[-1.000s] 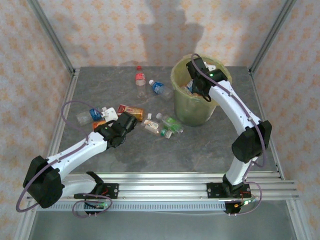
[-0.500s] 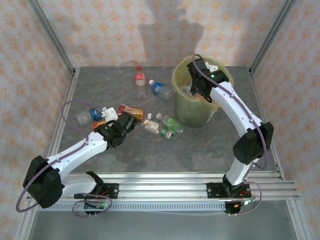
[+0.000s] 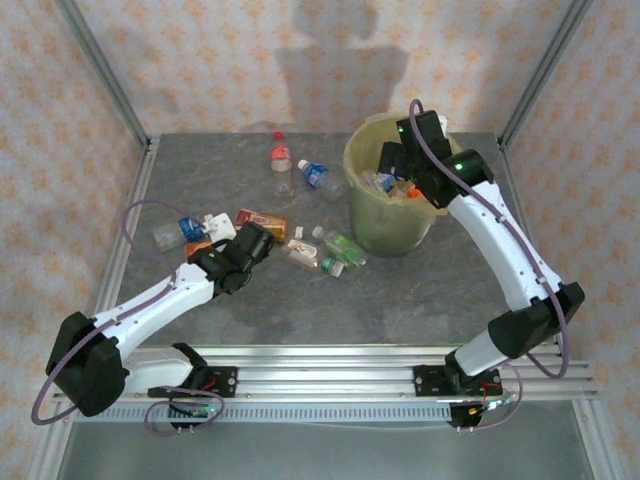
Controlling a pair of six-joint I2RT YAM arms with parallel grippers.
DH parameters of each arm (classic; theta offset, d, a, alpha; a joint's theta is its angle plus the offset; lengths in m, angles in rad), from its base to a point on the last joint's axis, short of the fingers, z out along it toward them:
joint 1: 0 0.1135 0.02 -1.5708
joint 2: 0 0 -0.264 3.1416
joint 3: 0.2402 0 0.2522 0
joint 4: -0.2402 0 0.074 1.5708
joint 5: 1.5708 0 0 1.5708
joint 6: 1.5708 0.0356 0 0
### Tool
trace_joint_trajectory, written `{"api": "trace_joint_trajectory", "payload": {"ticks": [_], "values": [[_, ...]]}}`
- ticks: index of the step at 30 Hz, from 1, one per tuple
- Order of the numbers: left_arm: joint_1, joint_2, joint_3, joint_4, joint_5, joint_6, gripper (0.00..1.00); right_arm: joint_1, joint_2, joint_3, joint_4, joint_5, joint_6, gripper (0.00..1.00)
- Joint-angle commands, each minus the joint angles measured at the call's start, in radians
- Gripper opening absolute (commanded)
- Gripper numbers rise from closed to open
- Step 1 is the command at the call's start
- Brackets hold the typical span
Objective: Put the plastic bottles in the bin
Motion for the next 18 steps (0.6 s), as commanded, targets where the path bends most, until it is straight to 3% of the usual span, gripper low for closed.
{"api": "trace_joint_trajectory", "payload": {"ticks": [1, 10, 18], "values": [[0.008, -0.024, 0.021, -0.013, -0.046, 0.001, 1.0, 0.057, -0.021, 0.024, 0.049, -0.006, -0.073, 0.99], [0.009, -0.069, 0.011, -0.038, -0.094, -0.035, 1.0, 0.244, 0.009, 0.085, 0.082, -0.017, -0.166, 0.99], [0.009, -0.148, -0.033, -0.067, -0.157, -0.111, 1.0, 0.386, 0.136, 0.179, 0.011, -0.064, -0.222, 0.99]]}}
